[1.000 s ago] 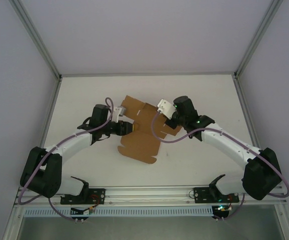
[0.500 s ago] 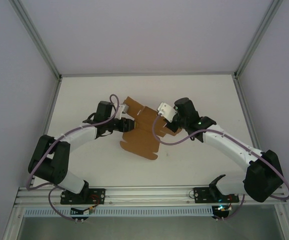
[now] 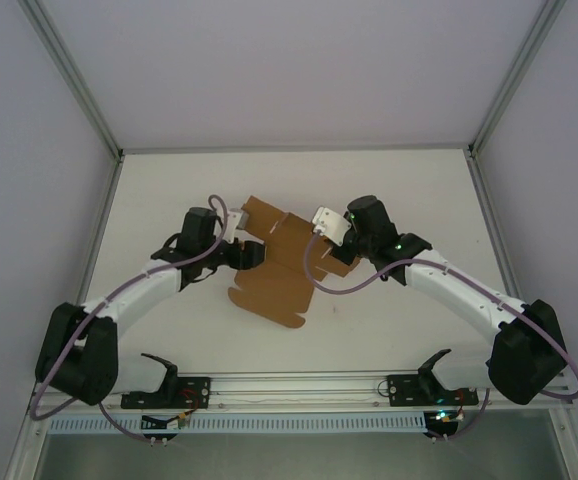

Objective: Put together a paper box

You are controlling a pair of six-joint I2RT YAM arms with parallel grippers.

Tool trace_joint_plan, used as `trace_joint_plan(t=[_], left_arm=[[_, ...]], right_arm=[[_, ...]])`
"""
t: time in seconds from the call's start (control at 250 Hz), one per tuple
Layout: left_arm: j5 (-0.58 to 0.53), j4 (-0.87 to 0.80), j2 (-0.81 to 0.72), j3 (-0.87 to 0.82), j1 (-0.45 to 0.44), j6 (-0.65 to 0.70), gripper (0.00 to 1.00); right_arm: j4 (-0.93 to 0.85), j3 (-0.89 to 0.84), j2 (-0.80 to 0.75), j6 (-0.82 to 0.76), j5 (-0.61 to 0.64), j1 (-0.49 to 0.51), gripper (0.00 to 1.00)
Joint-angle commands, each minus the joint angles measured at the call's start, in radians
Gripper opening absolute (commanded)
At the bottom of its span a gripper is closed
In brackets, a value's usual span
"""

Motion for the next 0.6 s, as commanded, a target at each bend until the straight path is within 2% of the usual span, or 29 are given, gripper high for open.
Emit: trace_joint_plan(t=[0.0, 0.068, 0.16, 0.319, 0.519, 0.595], left_arm=[[-0.019, -0.032, -0.067, -0.039, -0.010, -0.021, 0.74], [-0.051, -0.053, -0.102, -0.057, -0.010, -0.038, 0.87], [-0.057, -0.045, -0.125, -0.094, -0.010, -0.078, 0.89], [0.018, 0.037, -0.075, -0.144, -0.011, -0.162, 0.85], [0.061, 0.197, 0.054, -0.170, -0.013, -0.217, 0.75], [0.085, 0.238, 0.097, -0.162, -0.014, -0.230, 0.68]], right_arm=[[0.017, 0.048, 0.011, -0.076, 0.050, 0.003, 0.00], [0.028, 0.060, 0.031, -0.095, 0.104, 0.004, 0.00], [0.089, 0.049, 0.044, -0.130, 0.147, 0.003, 0.00], [0.114, 0.078, 0.086, -0.187, 0.186, 0.011, 0.00], [0.087, 0.095, 0.098, -0.201, 0.149, 0.019, 0.00], [0.084, 0.095, 0.095, -0.205, 0.147, 0.019, 0.00]])
